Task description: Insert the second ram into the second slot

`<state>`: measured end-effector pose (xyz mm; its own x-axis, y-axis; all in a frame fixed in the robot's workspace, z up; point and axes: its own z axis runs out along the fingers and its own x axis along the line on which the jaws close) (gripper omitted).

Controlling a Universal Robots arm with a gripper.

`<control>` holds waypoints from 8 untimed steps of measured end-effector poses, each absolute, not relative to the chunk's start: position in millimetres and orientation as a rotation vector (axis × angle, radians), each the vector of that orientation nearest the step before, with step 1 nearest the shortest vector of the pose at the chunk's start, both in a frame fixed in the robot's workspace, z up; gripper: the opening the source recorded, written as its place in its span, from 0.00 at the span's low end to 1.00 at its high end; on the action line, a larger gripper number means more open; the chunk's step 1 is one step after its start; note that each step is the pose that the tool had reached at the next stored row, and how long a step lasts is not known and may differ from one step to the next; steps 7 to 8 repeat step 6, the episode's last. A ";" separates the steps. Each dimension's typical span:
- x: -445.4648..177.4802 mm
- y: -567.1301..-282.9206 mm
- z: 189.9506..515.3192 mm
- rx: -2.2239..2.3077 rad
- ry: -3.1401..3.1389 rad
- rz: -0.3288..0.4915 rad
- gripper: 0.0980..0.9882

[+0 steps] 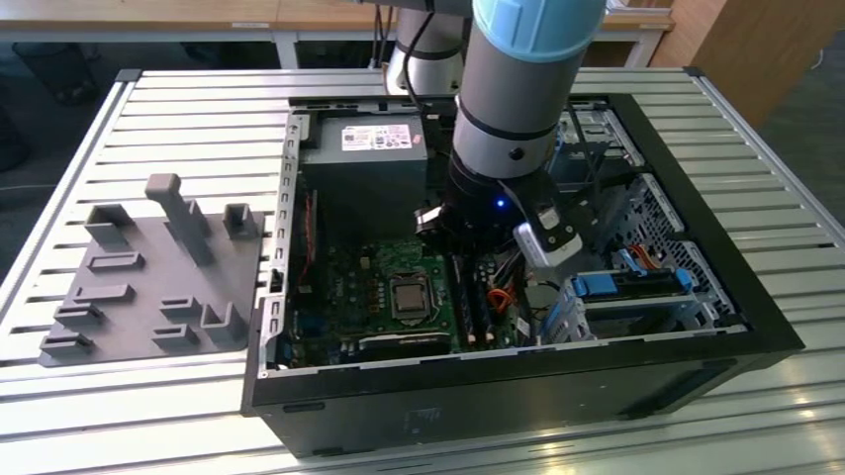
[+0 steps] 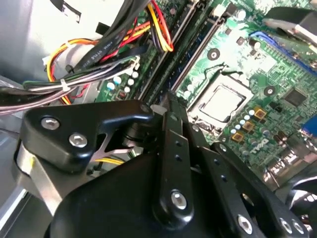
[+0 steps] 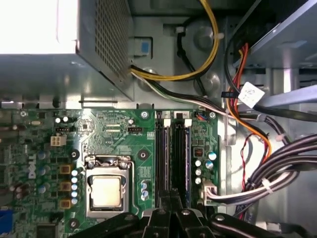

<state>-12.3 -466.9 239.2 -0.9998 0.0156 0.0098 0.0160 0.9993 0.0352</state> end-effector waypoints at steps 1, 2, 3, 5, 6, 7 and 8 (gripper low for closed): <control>-12.3 -466.9 239.2 -0.025 -3.131 -0.056 0.01; -12.3 -466.9 239.2 -0.025 -3.132 -0.056 0.01; -12.3 -467.0 239.7 -0.025 -3.131 -0.055 0.01; -12.3 -467.0 240.1 -0.025 -3.131 -0.055 0.01; -12.3 -467.0 240.2 -0.025 -3.131 -0.055 0.01; -12.3 -467.0 240.2 -0.025 -3.131 -0.055 0.01; -12.3 -467.0 240.2 -0.025 -3.131 -0.055 0.01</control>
